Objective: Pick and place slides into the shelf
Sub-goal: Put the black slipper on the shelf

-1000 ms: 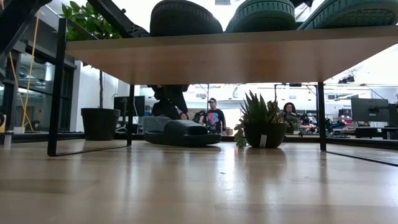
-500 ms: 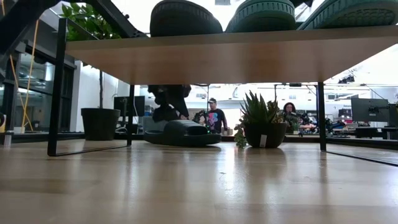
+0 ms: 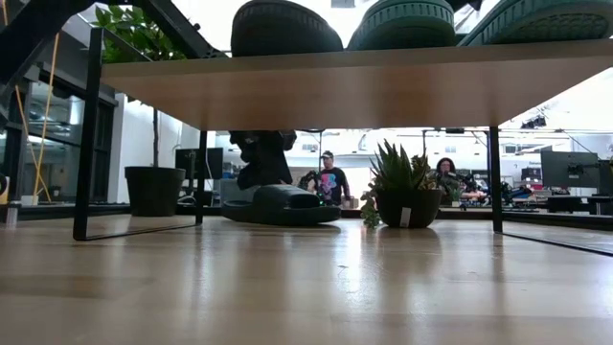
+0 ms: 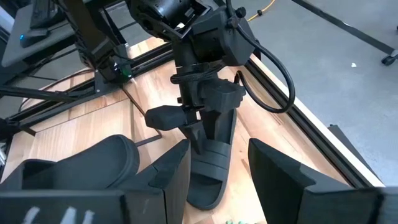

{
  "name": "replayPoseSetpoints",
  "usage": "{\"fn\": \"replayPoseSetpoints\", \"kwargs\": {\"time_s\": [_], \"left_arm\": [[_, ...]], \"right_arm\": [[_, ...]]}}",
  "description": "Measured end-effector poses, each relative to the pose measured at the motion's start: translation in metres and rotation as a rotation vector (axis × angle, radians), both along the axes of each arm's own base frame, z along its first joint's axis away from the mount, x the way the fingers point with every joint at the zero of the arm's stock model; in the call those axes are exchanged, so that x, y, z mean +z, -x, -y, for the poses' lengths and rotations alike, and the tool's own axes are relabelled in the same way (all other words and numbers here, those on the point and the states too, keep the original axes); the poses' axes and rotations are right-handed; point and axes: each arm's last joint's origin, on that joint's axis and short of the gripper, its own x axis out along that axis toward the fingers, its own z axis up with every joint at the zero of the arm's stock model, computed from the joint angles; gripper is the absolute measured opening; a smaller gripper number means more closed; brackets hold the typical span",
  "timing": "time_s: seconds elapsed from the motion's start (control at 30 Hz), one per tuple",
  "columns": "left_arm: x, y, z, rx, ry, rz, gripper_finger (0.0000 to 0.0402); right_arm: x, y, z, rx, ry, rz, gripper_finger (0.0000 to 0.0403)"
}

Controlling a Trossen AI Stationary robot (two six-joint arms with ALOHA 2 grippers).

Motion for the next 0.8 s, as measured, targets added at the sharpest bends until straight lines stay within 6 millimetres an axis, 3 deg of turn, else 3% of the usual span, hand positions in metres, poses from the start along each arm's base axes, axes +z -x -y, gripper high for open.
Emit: {"fn": "replayPoseSetpoints", "kwargs": {"time_s": [0.37, 0.6, 0.8], "left_arm": [[0.001, -0.0003, -0.0003, -0.002, 0.0, 0.009, 0.0011], [0.0016, -0.0013, -0.0013, -0.002, -0.016, 0.02, 0.0021], [0.0025, -0.0017, -0.0024, 0.007, -0.034, 0.01, 0.0007]], "right_arm": [[0.0, 0.0001, 0.0003, -0.003, 0.014, -0.005, 0.0154], [-0.0005, 0.0003, 0.0001, -0.004, 0.011, -0.01, 0.0154], [-0.0005, 0.0003, 0.0002, -0.004, 0.011, -0.01, 0.0154]]}}
